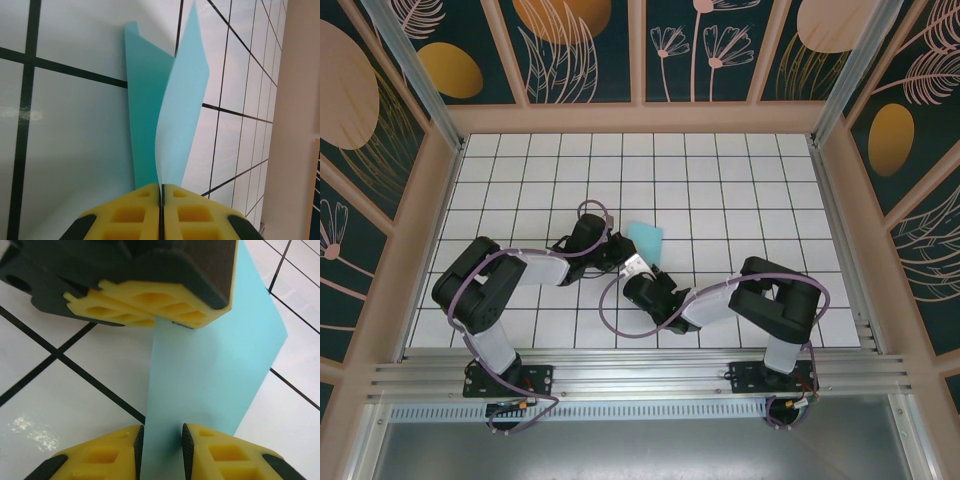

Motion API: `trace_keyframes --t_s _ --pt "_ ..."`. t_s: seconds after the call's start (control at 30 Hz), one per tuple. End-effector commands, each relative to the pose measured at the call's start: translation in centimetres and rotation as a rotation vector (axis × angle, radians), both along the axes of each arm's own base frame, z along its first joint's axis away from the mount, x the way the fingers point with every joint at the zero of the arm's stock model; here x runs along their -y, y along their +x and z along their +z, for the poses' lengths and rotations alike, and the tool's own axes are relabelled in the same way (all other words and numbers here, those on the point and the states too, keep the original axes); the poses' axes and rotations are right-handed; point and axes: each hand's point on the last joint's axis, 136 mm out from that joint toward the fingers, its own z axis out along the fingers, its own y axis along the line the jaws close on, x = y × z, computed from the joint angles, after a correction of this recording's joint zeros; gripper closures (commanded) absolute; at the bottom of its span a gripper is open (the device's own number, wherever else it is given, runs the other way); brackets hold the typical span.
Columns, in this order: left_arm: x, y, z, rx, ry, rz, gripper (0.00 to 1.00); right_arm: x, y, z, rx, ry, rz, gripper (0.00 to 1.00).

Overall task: Fold a paper plane with a square sheet of paper (pick it up from the middle)
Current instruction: Fold the wing for the fifth time at the center of the table.

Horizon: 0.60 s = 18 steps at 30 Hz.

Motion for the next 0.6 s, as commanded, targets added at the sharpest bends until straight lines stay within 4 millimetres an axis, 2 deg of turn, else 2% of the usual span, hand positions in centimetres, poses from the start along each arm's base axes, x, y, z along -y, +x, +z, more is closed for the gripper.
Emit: trace_keyframes --t_s 0.0,0.23,0.3,0.5,0.57 --pt "0.6 0.2 0.2 -0.001 -0.016 -0.018 0.89 -0.4 0.2 0.6 0.042 -0.001 -0.006 0.72" --pt "0.6 0.2 0.5 0.002 -0.018 -0.015 0.88 0.0 0.3 0.3 0.05 -0.011 -0.033 0.85" --pt "0.5 0.3 0.6 0.003 -0.012 -0.011 0.86 0.6 0.4 0.1 0.056 -0.022 -0.061 0.9" --pt "0.0 0.4 1.3 0.025 0.01 0.0 0.76 1.4 0.1 0.2 0.052 0.009 -0.071 0.98" --pt "-0.4 0.5 1.6 0.034 0.026 0.017 0.66 1.3 -0.1 0.3 0.048 0.024 -0.063 1.0"
